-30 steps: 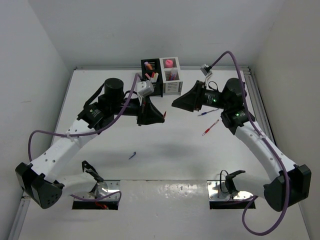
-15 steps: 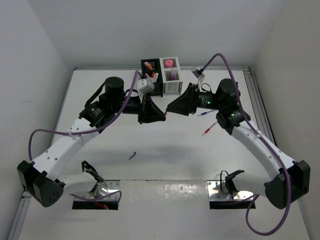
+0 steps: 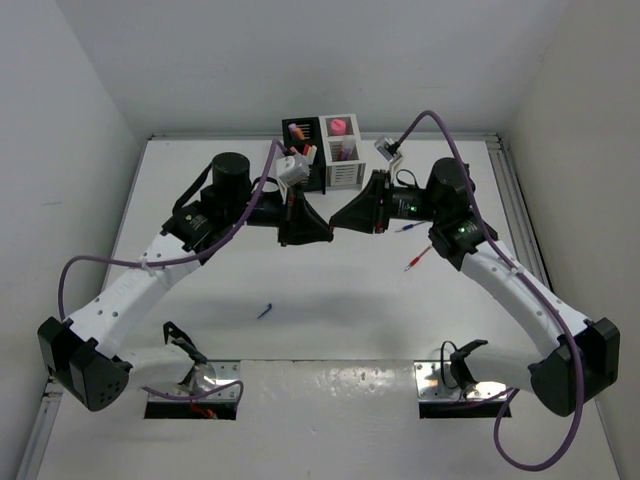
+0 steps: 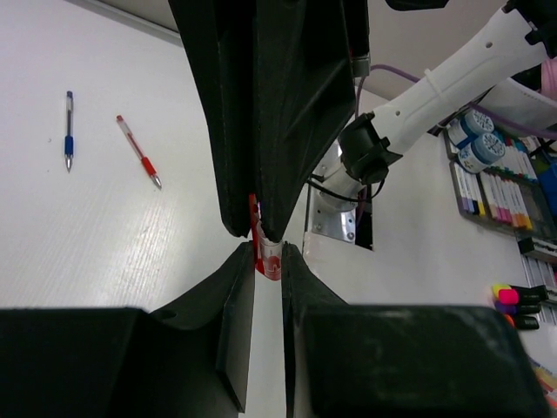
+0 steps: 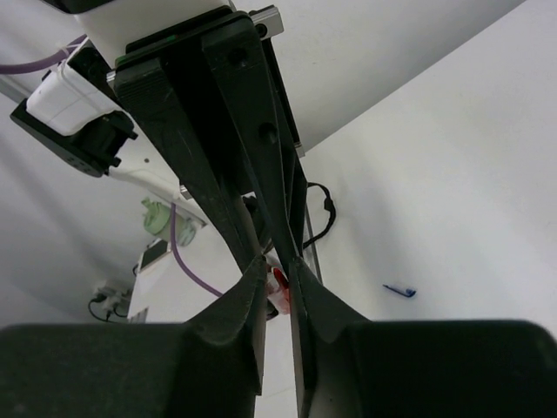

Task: Sort the stationery into containers
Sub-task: Pick up the pen cap from the center of the board.

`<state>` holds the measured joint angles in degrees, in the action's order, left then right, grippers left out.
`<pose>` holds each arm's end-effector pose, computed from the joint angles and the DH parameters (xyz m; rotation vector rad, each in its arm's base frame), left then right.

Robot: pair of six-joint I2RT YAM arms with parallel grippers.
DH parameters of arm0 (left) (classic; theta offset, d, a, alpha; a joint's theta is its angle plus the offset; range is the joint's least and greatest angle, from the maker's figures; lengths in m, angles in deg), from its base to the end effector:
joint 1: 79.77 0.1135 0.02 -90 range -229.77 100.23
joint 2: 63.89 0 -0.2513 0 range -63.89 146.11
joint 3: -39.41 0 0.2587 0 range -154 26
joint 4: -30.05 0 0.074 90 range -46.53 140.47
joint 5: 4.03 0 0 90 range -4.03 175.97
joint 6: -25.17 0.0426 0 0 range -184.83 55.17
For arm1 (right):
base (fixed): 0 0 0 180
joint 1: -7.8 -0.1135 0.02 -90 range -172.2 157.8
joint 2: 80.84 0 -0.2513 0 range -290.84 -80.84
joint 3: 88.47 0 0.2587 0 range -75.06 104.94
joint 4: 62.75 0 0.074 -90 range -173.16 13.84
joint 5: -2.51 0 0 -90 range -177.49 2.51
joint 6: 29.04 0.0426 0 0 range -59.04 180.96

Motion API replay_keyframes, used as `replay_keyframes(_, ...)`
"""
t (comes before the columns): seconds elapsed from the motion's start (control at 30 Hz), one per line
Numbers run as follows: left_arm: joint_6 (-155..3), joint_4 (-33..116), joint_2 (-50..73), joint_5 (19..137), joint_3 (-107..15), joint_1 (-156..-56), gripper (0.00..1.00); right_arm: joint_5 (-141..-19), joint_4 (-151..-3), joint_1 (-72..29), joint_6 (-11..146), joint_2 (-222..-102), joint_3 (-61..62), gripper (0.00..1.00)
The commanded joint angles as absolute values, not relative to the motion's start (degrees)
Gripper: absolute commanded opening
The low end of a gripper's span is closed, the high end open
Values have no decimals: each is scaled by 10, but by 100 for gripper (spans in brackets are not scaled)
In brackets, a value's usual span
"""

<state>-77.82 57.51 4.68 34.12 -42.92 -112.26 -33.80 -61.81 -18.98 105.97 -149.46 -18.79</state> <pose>0.2156 -0.1770 0.3852 0.9858 1.6636 -1.3584 0.2400 0.1596 0.3558 -0.5804 1.7301 1.6440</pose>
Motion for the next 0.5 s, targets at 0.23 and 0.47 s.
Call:
replay_keyframes(0.23,-793,550,42,340,-427,-1107,67,-355,-623,-193,1038,-1495,-159,0)
replay_keyframes(0.47,-743,618,26,501,-457,-1081,100,-458,-614,-192,1122,-1504,-167,0)
